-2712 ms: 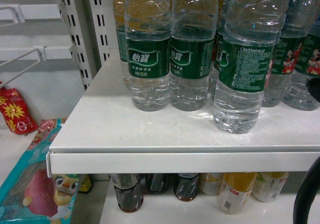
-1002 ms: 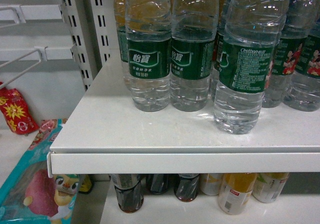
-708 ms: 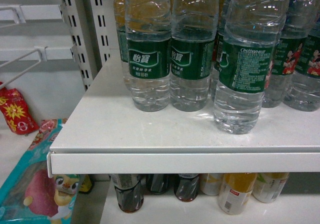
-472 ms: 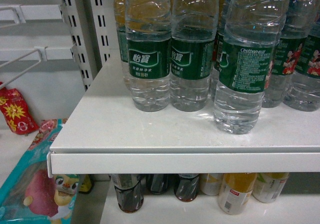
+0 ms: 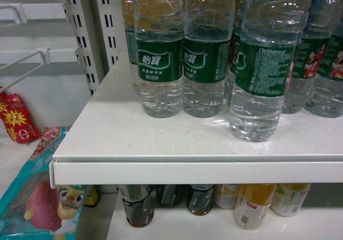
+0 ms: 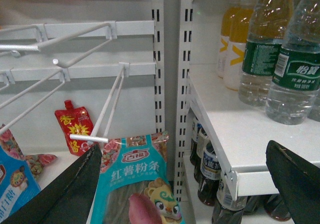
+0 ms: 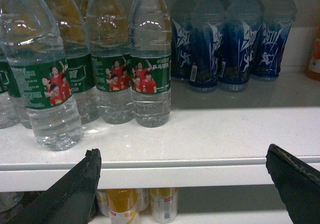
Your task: Move water from second to third shelf
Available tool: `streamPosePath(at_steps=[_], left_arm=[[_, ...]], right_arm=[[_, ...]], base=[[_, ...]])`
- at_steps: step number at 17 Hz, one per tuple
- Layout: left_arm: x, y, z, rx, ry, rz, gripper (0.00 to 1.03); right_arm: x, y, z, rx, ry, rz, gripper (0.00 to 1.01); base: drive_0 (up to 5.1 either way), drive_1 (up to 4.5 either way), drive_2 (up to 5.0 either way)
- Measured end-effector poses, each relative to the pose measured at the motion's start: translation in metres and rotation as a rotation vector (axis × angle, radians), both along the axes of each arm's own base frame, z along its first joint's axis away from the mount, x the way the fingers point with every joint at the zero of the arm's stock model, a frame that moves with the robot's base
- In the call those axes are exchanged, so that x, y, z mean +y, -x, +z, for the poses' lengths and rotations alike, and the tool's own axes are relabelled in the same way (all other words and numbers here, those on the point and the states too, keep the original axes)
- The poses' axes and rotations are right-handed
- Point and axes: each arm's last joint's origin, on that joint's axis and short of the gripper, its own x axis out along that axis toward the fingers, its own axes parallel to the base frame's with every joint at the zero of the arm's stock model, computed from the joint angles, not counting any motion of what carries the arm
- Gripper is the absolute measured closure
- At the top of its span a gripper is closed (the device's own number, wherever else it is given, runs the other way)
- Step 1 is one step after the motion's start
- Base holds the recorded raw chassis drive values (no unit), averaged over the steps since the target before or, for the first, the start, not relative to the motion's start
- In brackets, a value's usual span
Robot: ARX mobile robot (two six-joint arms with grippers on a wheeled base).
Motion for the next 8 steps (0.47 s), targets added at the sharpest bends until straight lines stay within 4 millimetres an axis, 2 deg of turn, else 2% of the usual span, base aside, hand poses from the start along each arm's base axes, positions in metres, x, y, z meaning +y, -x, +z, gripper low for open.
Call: streamPosePath(at_steps=[8], left_arm=[[0.0, 0.0, -0.0002, 0.002, 0.0, 0.0, 0.05]], right_arm=[[0.0, 0.0, -0.0003, 0.003, 0.0, 0.0, 0.03]], base=[[0.0, 0.0, 0.0]])
